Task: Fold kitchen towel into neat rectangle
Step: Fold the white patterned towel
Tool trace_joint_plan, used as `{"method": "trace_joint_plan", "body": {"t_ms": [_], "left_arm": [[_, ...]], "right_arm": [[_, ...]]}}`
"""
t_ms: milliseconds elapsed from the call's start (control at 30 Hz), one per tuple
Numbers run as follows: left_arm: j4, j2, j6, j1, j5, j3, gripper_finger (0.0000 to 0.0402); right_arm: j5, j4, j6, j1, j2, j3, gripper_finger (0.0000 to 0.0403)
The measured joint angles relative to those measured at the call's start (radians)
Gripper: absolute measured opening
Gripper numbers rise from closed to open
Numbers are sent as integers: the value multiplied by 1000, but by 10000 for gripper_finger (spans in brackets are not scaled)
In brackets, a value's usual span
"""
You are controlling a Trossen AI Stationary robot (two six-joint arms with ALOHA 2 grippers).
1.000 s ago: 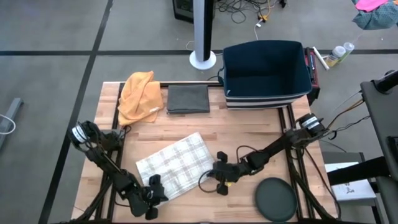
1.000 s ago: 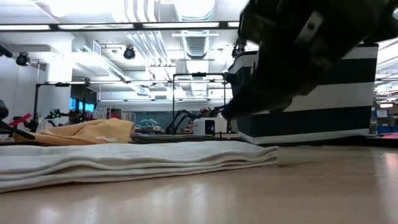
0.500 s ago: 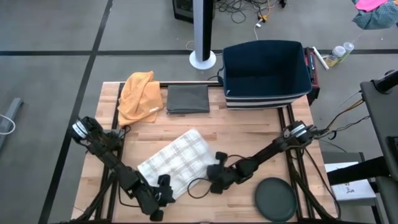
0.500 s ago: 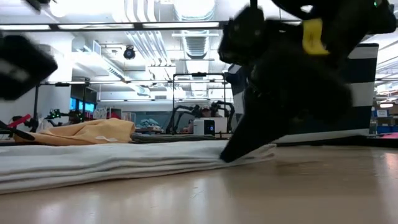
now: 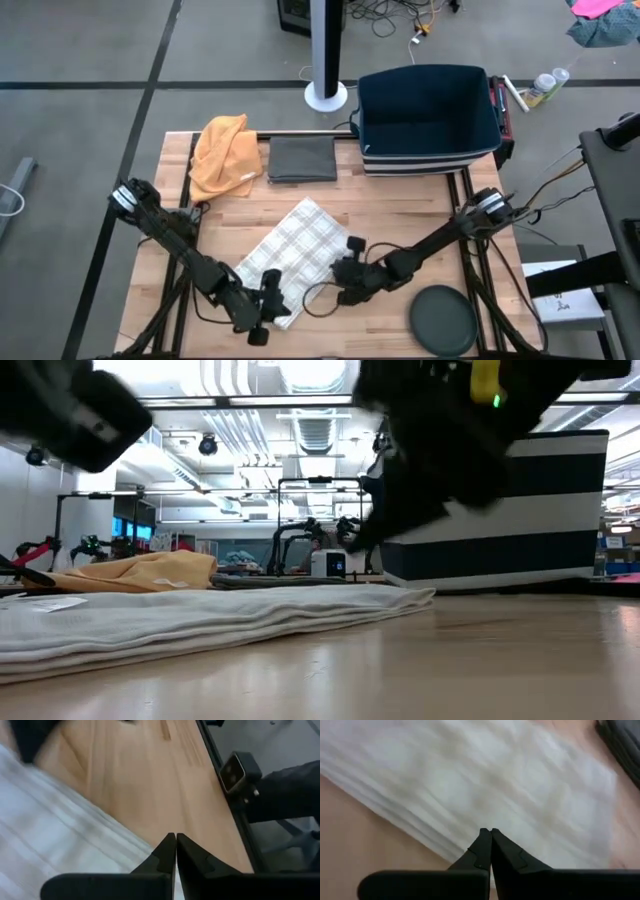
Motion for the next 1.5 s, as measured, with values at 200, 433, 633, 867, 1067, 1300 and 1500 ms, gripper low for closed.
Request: {"method": "trace_joint_plan", "body": {"t_ms": [200, 433, 633, 867, 1067, 1300, 1500], "left_arm": [[-56, -99, 126, 108, -1, -36, 2], [-84, -220, 156, 345, -4, -224, 1], [5, -269, 87, 462, 152, -416, 1], [218, -206, -106, 336, 137, -521, 0], [187, -187, -187, 199, 56, -445, 0], [129, -192, 12, 205, -62, -295, 0], [49, -187, 83, 325, -46, -317, 0]], "right_arm": [[-17, 602, -55, 34, 110, -98, 0], [8, 603, 114, 5, 267, -43, 0], [-50, 348, 124, 20, 221, -39, 0], [-63, -11, -49, -3, 49, -92, 0], [-79, -70, -159, -67, -105, -208, 0], [-164, 295, -161, -43, -186, -363, 0], [-141, 676, -80, -57, -80, -497, 0]]}}
